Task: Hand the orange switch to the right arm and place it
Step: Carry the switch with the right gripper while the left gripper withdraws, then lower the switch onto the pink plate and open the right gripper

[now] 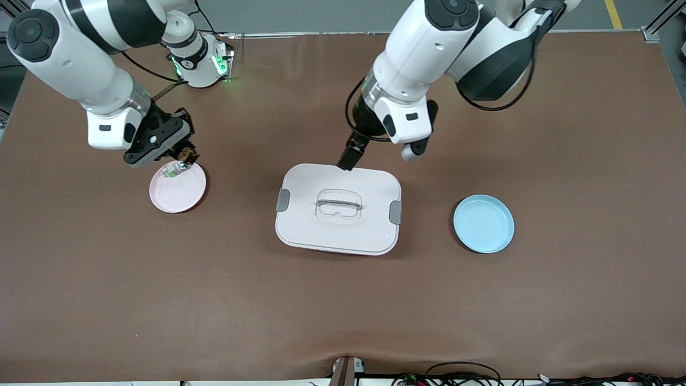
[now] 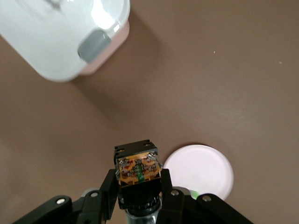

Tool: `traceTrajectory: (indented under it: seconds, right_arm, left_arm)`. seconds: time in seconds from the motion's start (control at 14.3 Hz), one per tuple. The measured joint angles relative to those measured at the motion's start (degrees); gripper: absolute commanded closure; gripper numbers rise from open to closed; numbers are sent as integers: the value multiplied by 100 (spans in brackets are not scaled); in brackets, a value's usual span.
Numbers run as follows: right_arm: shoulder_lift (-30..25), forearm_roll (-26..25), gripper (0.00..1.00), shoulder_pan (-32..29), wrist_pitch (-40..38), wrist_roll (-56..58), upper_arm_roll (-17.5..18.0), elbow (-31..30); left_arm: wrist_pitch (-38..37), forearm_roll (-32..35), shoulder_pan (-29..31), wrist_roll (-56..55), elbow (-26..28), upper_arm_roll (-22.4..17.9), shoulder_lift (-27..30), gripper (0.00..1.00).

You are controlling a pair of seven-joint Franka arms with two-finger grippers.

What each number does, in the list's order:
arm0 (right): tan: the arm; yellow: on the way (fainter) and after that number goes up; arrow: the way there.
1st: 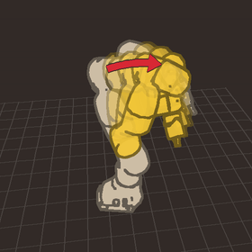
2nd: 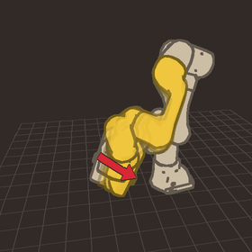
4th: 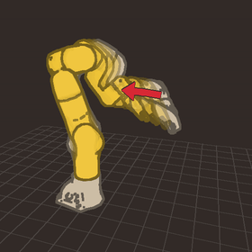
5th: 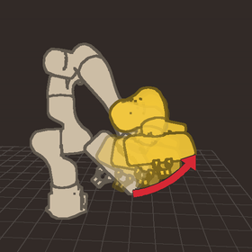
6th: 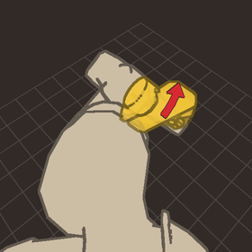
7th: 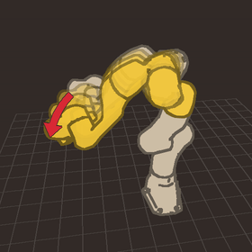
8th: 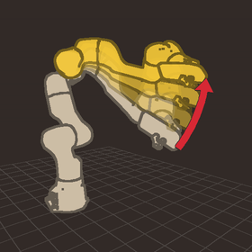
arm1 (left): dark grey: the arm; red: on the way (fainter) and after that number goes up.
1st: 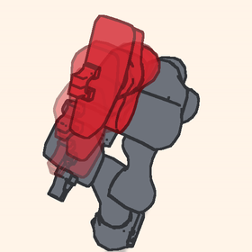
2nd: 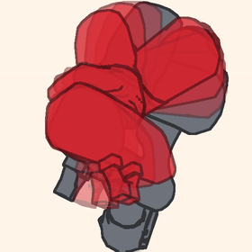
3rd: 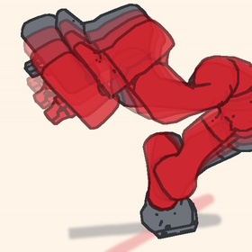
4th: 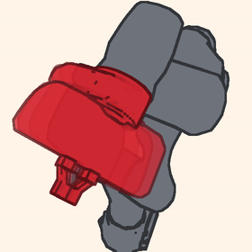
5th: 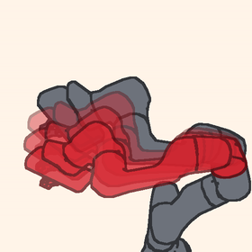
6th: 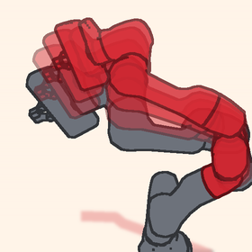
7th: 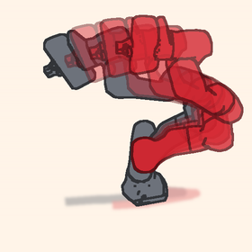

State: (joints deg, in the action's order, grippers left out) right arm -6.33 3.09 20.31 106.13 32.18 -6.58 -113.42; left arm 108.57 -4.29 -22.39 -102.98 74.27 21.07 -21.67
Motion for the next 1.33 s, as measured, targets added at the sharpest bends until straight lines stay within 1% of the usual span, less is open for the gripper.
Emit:
traceTrajectory:
  seconds: [0.14,0.28,0.42,0.63,0.84,1.05,1.19,1.33]
  right_arm:
    - [-10,-214,100,-394,108,1201,-6,-172]
    - [-10,-514,100,-710,477,2161,-12,-484]
    - [-4,-678,100,-929,1005,2765,-14,-939]
    - [15,-701,100,-1120,1797,3652,-11,-1503]
    - [102,-706,100,-1280,2311,4013,-5,-1837]
    - [278,-712,100,-1396,3084,4104,-5,-2383]
    - [468,-731,100,-1397,3323,4188,7,-2651]
    - [717,-745,100,-1397,3605,4319,13,-2761]
  left_arm:
    - [-351,376,213,703,18,-18,22,0]
    - [-452,603,444,1390,30,-27,24,0]
    - [-514,648,733,2175,38,-35,32,0]
    - [-644,744,1181,3462,44,-46,88,0]
    - [-873,1036,1578,4706,49,-52,157,0]
    - [-1012,1337,1978,5884,68,-51,176,0]
    - [-1041,1387,2302,6756,72,-55,182,0]
    - [-1184,1389,2645,7414,72,-58,201,0]
